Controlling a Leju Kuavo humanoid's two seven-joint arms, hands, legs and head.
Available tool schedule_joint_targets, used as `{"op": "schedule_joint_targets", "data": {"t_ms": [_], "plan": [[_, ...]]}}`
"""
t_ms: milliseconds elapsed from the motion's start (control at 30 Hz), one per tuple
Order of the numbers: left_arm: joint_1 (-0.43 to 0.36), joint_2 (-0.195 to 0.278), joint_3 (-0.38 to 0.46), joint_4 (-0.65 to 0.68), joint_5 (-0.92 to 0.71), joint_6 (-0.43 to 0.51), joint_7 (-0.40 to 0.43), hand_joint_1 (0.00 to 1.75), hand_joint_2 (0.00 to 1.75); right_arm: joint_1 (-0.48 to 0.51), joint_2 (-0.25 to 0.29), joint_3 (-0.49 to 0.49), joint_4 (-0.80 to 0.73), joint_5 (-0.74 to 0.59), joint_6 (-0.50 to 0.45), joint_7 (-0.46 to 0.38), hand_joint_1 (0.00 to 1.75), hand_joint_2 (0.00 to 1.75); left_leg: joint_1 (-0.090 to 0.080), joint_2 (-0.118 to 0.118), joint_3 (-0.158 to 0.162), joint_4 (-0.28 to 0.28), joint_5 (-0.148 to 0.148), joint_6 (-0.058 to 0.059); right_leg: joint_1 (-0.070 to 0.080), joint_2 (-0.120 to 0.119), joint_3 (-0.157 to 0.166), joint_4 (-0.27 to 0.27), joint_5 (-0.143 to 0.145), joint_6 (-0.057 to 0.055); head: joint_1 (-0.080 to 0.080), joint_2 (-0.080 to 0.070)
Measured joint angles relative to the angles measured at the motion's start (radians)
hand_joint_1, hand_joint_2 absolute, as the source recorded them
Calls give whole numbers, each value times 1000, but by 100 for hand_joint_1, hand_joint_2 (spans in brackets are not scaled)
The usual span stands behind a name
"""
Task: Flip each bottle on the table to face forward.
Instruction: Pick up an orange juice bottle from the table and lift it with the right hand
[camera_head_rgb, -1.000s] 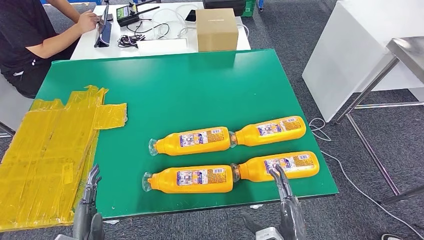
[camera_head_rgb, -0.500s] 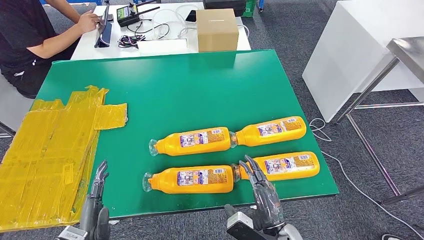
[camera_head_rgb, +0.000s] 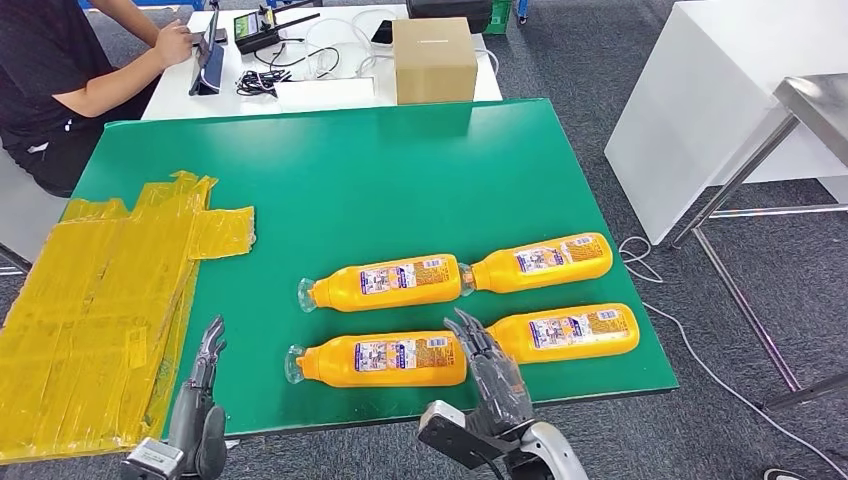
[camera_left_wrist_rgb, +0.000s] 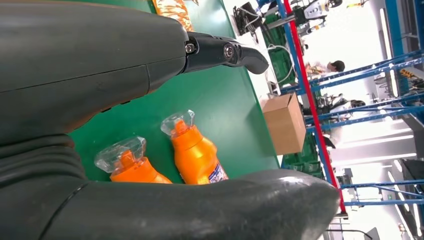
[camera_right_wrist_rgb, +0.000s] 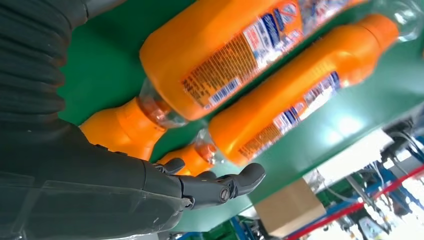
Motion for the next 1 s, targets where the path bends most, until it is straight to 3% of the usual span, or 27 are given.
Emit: {"op": "schedule_joint_targets", "data": {"t_ms": [300,1000], "plan": [[-9,0,1,26,-14,-25,-5,0,0,-42,6,0,28,167,88,102,0,175,0,0,0,0,0,0,0,0,0,0,0,0,0,0],[-26,0,6,58,-28,-47,-15,0,0,-127,27,6,54,214,163,107,0,175,0,0,0,0,0,0,0,0,0,0,0,0,0,0]]}}
